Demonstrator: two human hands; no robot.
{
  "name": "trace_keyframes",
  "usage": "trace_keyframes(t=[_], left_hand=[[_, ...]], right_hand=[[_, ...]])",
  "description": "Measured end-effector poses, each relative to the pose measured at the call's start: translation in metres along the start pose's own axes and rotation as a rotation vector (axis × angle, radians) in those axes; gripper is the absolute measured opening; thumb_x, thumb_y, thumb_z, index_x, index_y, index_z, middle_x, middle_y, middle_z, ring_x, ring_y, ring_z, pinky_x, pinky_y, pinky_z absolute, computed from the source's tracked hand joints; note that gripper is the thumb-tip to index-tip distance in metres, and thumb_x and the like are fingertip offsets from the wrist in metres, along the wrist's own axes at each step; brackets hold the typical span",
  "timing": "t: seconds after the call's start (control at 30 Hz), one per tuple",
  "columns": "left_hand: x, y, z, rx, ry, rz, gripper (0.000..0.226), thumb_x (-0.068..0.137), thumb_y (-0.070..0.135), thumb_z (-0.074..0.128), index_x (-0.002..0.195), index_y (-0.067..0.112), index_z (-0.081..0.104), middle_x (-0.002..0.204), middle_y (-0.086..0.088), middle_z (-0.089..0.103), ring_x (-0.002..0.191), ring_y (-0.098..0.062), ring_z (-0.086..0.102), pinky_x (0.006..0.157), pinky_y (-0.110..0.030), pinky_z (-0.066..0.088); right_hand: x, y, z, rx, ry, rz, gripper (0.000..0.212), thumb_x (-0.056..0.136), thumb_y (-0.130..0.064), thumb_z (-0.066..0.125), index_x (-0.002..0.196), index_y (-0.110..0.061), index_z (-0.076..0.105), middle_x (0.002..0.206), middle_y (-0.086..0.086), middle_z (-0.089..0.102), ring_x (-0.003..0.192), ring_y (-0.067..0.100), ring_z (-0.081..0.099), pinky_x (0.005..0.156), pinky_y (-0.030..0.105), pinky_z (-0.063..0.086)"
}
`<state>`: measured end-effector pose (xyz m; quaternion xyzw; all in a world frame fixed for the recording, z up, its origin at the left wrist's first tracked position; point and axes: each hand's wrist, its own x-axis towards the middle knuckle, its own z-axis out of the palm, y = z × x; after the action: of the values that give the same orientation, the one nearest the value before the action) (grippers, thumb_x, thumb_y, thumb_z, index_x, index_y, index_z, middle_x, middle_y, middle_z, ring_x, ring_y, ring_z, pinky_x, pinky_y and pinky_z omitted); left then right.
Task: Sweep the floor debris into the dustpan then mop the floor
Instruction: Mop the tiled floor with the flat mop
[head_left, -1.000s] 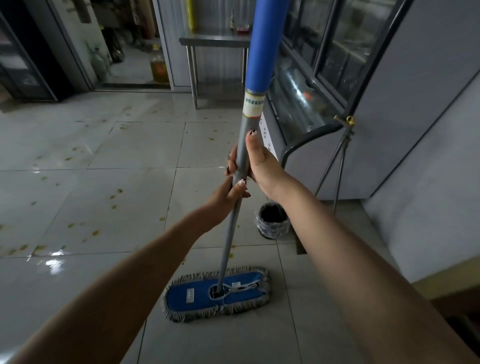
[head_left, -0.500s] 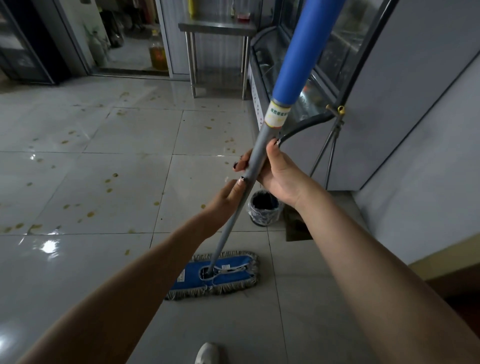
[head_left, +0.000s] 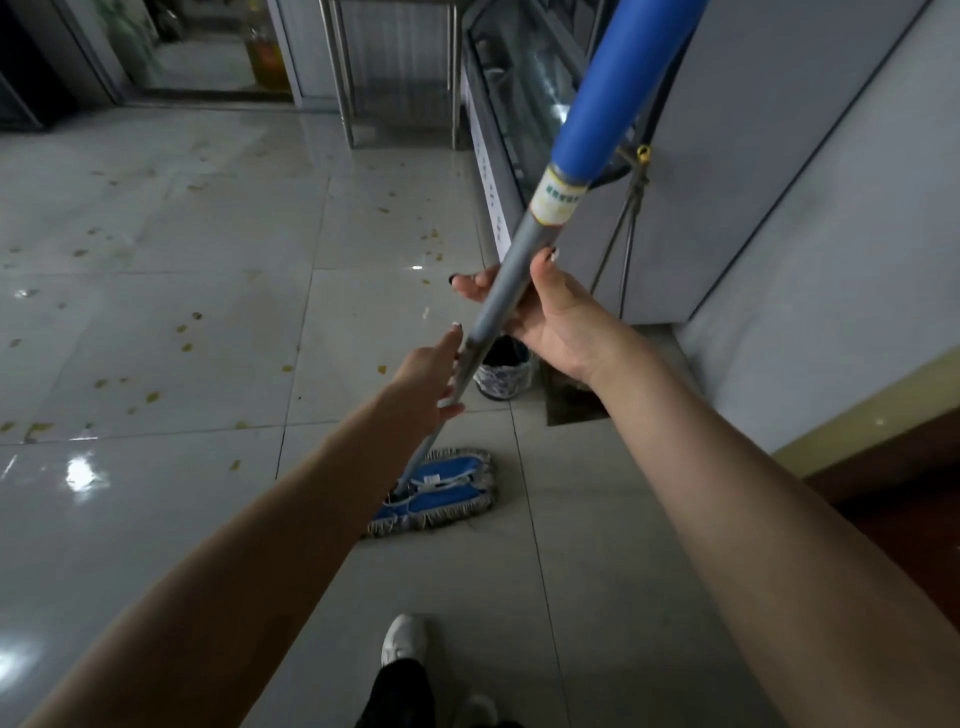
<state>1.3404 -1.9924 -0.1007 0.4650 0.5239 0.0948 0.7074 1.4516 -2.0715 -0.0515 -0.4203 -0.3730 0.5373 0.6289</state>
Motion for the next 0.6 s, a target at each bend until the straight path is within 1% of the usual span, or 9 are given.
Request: trace_keyframes(t=[0.07, 0.2, 0.3, 0.37, 0.4, 0.47, 0.53, 0.57, 0.6], left_hand=[[-0.005, -0.006, 0.006, -0.033, -0.016, -0.073, 0.044, 0.091, 0.047, 0.051, 0.109, 0.007, 0.055, 0.116, -0.011, 0.053, 0.106, -0.026, 0.053, 0.075, -0.035, 0.051], [-0.013, -0.019, 0.018, -0.069, -0.022, -0.16, 0.045, 0.089, 0.046, 0.055, 0.11, 0.007, 0.046, 0.127, -0.017, 0.046, 0.109, -0.031, 0.054, 0.071, -0.038, 0.052], [-0.024, -0.032, 0.028, -0.153, -0.018, -0.217, 0.046, 0.088, 0.043, 0.058, 0.112, 0.008, 0.043, 0.125, -0.019, 0.046, 0.102, -0.032, 0.054, 0.066, -0.04, 0.051], [-0.031, -0.041, 0.033, -0.173, -0.016, -0.232, 0.044, 0.088, 0.043, 0.058, 0.11, 0.009, 0.042, 0.123, -0.019, 0.048, 0.1, -0.032, 0.054, 0.069, -0.039, 0.051], [-0.035, -0.046, 0.034, -0.174, -0.02, -0.242, 0.043, 0.089, 0.042, 0.058, 0.111, 0.009, 0.042, 0.123, -0.018, 0.048, 0.101, -0.031, 0.054, 0.073, -0.039, 0.05], [-0.039, -0.055, 0.036, -0.178, -0.045, -0.25, 0.044, 0.09, 0.04, 0.056, 0.118, 0.009, 0.041, 0.125, -0.019, 0.048, 0.104, -0.031, 0.055, 0.08, -0.041, 0.049], [-0.044, -0.062, 0.033, -0.192, -0.063, -0.252, 0.048, 0.092, 0.035, 0.055, 0.128, 0.009, 0.038, 0.126, -0.02, 0.047, 0.108, -0.033, 0.056, 0.084, -0.042, 0.05], [-0.045, -0.065, 0.031, -0.189, -0.081, -0.25, 0.047, 0.092, 0.031, 0.056, 0.129, 0.009, 0.038, 0.127, -0.02, 0.048, 0.109, -0.034, 0.056, 0.082, -0.041, 0.052], [-0.047, -0.067, 0.03, -0.156, -0.099, -0.245, 0.044, 0.093, 0.026, 0.055, 0.129, 0.009, 0.038, 0.128, -0.02, 0.049, 0.109, -0.033, 0.057, 0.076, -0.038, 0.055]], right_hand=[[-0.012, 0.0, 0.0, 0.025, 0.019, 0.009, 0.08, 0.035, -0.062, 0.083, 0.085, -0.004, 0.06, 0.1, 0.012, 0.07, 0.108, 0.023, 0.061, 0.108, 0.046, 0.036], [-0.038, 0.0, -0.002, 0.064, 0.017, 0.031, 0.082, 0.032, -0.056, 0.086, 0.086, -0.002, 0.058, 0.105, 0.016, 0.065, 0.114, 0.026, 0.055, 0.11, 0.048, 0.031], [-0.059, 0.004, -0.002, 0.091, -0.009, 0.048, 0.081, 0.032, -0.051, 0.088, 0.087, 0.0, 0.057, 0.103, 0.016, 0.066, 0.121, 0.033, 0.051, 0.112, 0.05, 0.026], [-0.072, 0.008, -0.001, 0.096, -0.02, 0.062, 0.076, 0.033, -0.048, 0.088, 0.084, 0.0, 0.06, 0.103, 0.016, 0.067, 0.125, 0.036, 0.048, 0.114, 0.049, 0.025], [-0.078, 0.01, -0.001, 0.106, -0.023, 0.066, 0.072, 0.034, -0.047, 0.089, 0.082, 0.0, 0.063, 0.103, 0.016, 0.068, 0.123, 0.033, 0.051, 0.114, 0.049, 0.025], [-0.089, 0.013, -0.001, 0.118, -0.044, 0.082, 0.066, 0.035, -0.045, 0.089, 0.08, -0.001, 0.067, 0.105, 0.017, 0.067, 0.122, 0.026, 0.052, 0.114, 0.048, 0.026], [-0.098, 0.016, 0.001, 0.105, -0.072, 0.115, 0.061, 0.038, -0.044, 0.088, 0.081, -0.004, 0.071, 0.11, 0.017, 0.066, 0.125, 0.027, 0.048, 0.114, 0.05, 0.025], [-0.102, 0.018, 0.002, 0.096, -0.082, 0.13, 0.059, 0.04, -0.044, 0.088, 0.082, -0.005, 0.072, 0.111, 0.016, 0.066, 0.127, 0.028, 0.047, 0.115, 0.05, 0.022], [-0.105, 0.019, 0.004, 0.088, -0.094, 0.138, 0.058, 0.042, -0.045, 0.087, 0.083, -0.007, 0.073, 0.112, 0.014, 0.067, 0.128, 0.027, 0.046, 0.116, 0.05, 0.021]])
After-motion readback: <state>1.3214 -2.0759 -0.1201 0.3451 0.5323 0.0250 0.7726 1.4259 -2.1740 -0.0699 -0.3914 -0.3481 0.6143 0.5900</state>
